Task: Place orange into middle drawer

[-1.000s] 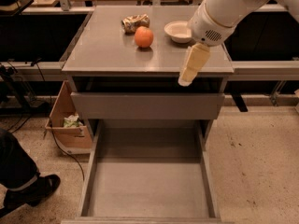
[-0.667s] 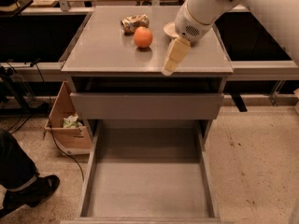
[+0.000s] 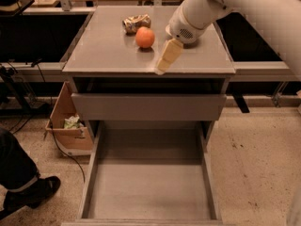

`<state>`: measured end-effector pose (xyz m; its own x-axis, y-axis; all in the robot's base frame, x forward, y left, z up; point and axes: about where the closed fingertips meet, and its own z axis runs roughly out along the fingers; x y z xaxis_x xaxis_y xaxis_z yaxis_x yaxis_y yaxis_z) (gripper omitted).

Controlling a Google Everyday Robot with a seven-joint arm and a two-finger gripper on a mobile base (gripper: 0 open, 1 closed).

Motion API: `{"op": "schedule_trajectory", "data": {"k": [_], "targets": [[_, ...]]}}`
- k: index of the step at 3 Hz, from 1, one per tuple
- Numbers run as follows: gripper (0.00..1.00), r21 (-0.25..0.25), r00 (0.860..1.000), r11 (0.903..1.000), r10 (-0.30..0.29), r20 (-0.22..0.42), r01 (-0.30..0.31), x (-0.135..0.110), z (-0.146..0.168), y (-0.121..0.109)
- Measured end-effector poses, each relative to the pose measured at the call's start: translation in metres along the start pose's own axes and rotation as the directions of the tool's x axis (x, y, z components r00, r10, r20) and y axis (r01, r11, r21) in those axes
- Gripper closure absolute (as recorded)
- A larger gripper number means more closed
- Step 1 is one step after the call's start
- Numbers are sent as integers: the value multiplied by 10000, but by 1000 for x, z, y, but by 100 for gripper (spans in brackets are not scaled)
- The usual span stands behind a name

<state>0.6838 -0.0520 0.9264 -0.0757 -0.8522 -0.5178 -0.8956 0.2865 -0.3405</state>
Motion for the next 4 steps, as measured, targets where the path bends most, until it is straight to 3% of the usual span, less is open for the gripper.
{"op": "schedule_trajectory", "data": {"k": [1, 2, 3, 4], "targets": [[0, 624, 9814, 9958, 548, 1838, -673, -38, 56, -44], [0, 1035, 9509, 9847, 1050, 2911, -1404, -54, 80, -80], [0, 1167, 9086, 9565, 2100, 3609, -2674, -46, 113, -115], [0, 1104, 8879, 9396, 2618, 3783, -3241, -38, 132, -128]]}}
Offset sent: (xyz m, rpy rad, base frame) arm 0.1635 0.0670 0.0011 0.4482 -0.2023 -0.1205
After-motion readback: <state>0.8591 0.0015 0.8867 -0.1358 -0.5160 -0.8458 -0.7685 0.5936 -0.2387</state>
